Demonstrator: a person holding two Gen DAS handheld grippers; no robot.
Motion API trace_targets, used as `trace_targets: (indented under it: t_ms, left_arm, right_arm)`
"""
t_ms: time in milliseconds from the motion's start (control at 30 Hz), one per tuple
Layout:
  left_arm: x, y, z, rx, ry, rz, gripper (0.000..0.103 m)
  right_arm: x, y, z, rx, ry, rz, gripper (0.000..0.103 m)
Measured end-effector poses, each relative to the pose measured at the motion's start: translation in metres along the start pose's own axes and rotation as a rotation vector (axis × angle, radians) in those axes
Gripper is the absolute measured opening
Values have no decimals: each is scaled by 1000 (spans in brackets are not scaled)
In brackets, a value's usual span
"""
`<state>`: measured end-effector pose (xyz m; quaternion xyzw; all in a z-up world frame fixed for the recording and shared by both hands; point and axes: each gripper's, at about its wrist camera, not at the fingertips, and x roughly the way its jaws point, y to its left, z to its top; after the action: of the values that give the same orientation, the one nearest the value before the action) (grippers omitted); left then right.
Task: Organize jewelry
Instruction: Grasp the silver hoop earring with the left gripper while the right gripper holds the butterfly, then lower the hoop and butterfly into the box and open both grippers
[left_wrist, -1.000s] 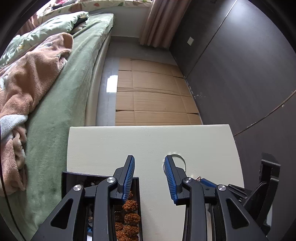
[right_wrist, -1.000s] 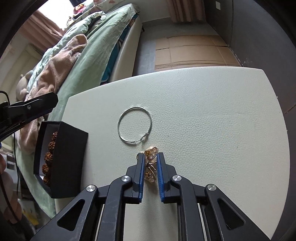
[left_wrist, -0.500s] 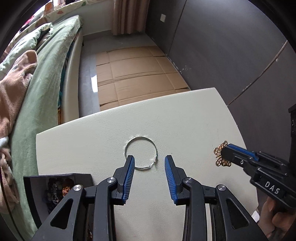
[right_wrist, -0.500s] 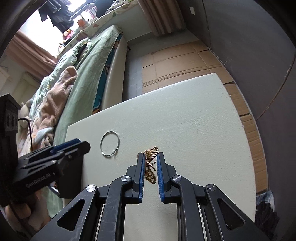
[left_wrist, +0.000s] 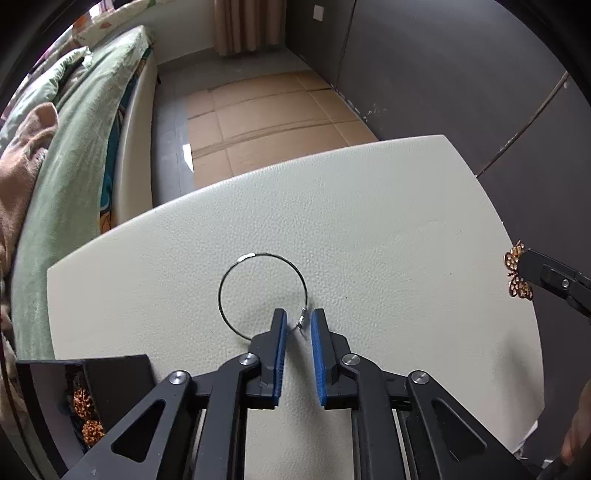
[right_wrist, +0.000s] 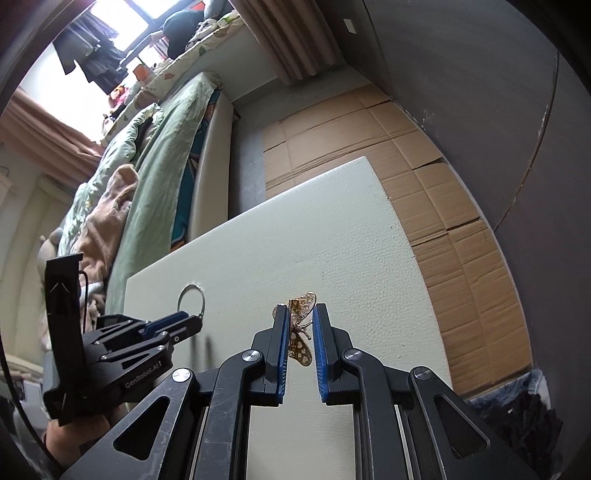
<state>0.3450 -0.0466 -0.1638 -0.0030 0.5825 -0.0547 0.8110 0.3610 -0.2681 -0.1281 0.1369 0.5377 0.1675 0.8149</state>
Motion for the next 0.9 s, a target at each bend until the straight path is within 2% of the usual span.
trace_targets:
  t_ms: [100,267,767,900]
  left_arm:
    - [0,3,-1,-20,2,0,1]
    - [-6,13,-2,-69,8,-56,1]
    - [-90,40,-19,-182,-159,-181,1]
    - [-118,53,-31,-215,-230,-156,1]
  right_arm:
    - [-1,4,-1,-7,-1,3,14]
    - [-2,14,-1,-20,-4,15,14]
    - [-6,50,-6,-73,-10,87,14]
    - [-9,65,-8,-96,-21,126,14]
